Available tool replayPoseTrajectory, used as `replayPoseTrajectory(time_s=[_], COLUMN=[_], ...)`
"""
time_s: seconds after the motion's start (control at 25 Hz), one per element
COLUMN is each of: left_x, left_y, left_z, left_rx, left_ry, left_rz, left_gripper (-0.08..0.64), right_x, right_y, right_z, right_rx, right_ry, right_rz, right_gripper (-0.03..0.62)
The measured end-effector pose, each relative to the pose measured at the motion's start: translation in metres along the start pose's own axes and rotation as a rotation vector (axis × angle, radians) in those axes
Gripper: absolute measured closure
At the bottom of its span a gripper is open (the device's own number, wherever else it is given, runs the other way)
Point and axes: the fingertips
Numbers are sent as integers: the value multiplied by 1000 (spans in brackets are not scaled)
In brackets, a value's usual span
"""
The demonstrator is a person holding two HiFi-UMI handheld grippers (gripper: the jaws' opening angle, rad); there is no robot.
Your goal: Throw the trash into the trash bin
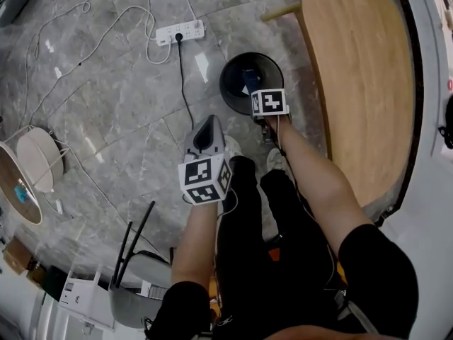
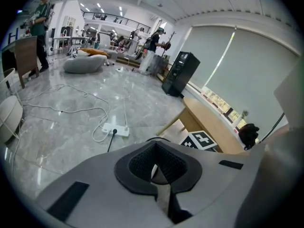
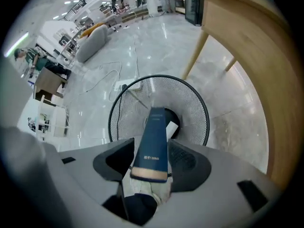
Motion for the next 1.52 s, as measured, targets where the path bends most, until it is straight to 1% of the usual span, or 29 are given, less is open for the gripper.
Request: replayPoseTrajectory(time_s=[0.12, 0.2, 0.24, 0.28, 0.32, 0.4, 0.44, 0.6, 0.76, 0.92, 0.96, 1.04, 1.12, 1.24, 1.36, 1.44, 1.52], left_x=[-5, -7, -7, -8, -8, -5, -2, 13, 42, 100, 115, 139, 160, 205, 251, 282, 311], left_y=[-1, 1, 4, 7, 11, 22, 28, 61, 101, 141, 155, 192, 234, 280, 332, 365, 389], left_z=[5, 7, 9, 10, 12, 14, 14, -1, -34, -86, -102, -133, -165, -221, -269, -293, -314], left_rx=[8, -1, -6, -10, -10, -8, -8, -26, -57, -67, -67, -72, -77, -76, -150, -201, -235], left_ry=[-4, -7, -6, -2, 4, 21, 29, 43, 43, 36, 35, 24, -6, -81, -119, -126, -120], left_rz=[2, -5, -9, -14, -20, -40, -52, -109, -159, -189, -202, -245, -294, -342, -439, -513, -576], left_gripper=[549, 549, 548, 549, 549, 548, 549, 549, 549, 549, 549, 549, 549, 549, 548, 549, 549], right_x=[-3, 4, 11, 19, 29, 49, 61, 126, 215, 332, 364, 427, 488, 580, 660, 707, 752], right_y=[9, 14, 18, 21, 25, 28, 28, 45, 73, 92, 100, 127, 158, 175, 192, 205, 211], right_z=[5, 9, 10, 11, 13, 23, 27, 41, 48, 49, 48, 47, 47, 46, 47, 47, 47], right_rx=[18, 16, 30, 68, 123, 211, 227, 229, 186, 159, 159, 161, 153, 125, 138, 150, 153], right_ry=[9, 20, 15, 5, 0, 23, 38, 73, 84, 90, 92, 98, 110, 137, 150, 141, 138], right_rz=[-89, -151, -185, -223, -264, -331, -356, -475, -612, -727, -759, -845, -942, -1059, -1184, -1259, -1326], right_gripper=[357, 356, 356, 452, 580, 581, 581, 580, 580, 581, 581, 580, 580, 581, 581, 581, 581])
Point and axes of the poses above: the fingertips, and each gripper's own axes: x backward along the fingers, z to its left, y out of its top, and after that the axes turned 13 degrees about -z, right-handed
